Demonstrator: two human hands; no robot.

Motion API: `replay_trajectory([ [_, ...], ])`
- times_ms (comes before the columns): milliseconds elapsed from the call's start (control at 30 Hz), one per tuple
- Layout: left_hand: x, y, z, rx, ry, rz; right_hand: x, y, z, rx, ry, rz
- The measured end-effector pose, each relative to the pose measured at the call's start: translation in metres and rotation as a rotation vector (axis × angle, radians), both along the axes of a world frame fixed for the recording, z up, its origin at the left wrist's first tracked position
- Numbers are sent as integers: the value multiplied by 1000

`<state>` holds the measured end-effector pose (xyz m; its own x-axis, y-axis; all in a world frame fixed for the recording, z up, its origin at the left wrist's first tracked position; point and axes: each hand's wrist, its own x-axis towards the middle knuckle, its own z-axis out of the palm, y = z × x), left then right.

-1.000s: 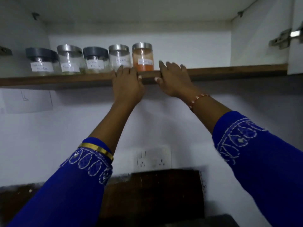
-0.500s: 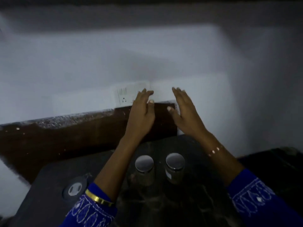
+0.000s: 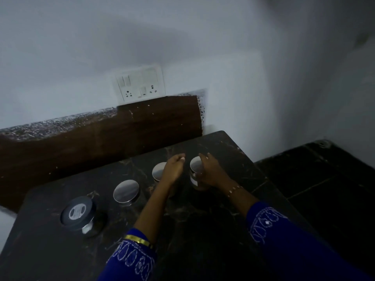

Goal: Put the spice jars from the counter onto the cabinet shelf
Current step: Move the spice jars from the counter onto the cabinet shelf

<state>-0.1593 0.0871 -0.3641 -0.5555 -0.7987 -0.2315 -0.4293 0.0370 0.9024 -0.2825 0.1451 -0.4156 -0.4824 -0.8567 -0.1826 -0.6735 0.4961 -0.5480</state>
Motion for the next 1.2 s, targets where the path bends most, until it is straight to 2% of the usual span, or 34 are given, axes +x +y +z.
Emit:
replay_trajectory([
  [167,5,10,-21,68,-56,-26,-2,-9,-22,62,26,16],
  [467,21,14,-39,133,-33,9,-8,5,-22,-200,-248,-252],
  [567,26,17,-40,142,-35,-37,-9,25,-20,-307,-607,-417],
  [667,27,24,-37,152,0,-40,-13,47,-11,-458,-1003,-400],
  [767,25,30,-30,167,45,-33,-16,56,2,-614,-1178,-346],
  [833,23,32,-25,241,113,-57,-11,56,14,-669,-1189,-335],
  [967,19,46,-8,390,285,-100,3,51,41,-700,-1080,-371],
  [1100,17,56,2,345,411,-30,8,45,62,-709,-954,-387],
  [1200,16,58,10,306,429,-9,7,43,74,-670,-862,-380],
])
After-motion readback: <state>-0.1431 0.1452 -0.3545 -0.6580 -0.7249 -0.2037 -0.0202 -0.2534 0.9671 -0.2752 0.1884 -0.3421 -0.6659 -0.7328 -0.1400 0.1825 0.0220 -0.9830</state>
